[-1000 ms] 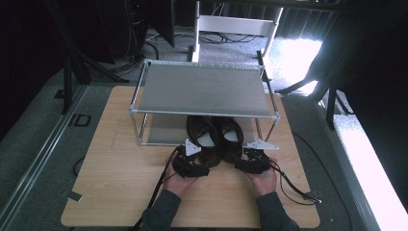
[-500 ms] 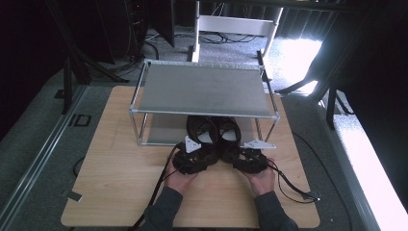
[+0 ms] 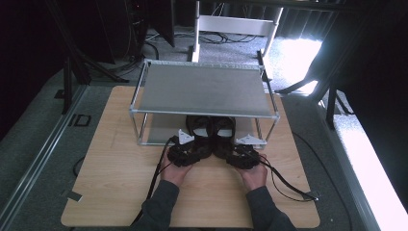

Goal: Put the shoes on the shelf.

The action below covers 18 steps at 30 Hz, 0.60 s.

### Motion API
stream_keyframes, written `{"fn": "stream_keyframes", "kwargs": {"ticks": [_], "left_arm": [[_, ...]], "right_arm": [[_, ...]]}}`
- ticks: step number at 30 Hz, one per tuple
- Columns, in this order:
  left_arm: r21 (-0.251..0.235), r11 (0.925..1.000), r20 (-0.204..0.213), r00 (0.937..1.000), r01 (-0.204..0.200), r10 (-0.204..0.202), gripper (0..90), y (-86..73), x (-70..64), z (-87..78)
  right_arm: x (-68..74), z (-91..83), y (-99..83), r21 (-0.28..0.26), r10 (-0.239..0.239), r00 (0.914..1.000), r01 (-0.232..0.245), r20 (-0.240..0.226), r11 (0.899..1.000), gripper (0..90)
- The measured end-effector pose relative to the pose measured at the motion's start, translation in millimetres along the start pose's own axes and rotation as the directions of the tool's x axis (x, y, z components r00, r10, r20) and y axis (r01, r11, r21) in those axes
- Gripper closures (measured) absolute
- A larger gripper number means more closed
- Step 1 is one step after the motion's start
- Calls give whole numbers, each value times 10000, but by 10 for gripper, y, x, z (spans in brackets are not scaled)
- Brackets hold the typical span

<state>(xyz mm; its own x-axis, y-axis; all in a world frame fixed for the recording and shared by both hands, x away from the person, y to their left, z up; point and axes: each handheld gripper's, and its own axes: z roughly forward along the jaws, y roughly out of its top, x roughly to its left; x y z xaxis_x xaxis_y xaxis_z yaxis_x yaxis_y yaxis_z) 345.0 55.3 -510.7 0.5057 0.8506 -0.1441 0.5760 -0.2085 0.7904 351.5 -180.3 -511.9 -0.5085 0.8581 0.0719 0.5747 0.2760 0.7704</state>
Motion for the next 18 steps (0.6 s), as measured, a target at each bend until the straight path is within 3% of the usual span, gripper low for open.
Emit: {"fn": "stream_keyframes", "kwargs": {"ticks": [7,18], "left_arm": [[-56,9999,-76,9999,-97,96,522,39,70,65],[-88,9998,-409,9990,150,-153,543,99,113,159]], "right_arm": [[-22,87,23,-126,245,9997,-244,37,9996,483],[-52,221,102,-151,306,9993,-303,200,9994,484]]}}
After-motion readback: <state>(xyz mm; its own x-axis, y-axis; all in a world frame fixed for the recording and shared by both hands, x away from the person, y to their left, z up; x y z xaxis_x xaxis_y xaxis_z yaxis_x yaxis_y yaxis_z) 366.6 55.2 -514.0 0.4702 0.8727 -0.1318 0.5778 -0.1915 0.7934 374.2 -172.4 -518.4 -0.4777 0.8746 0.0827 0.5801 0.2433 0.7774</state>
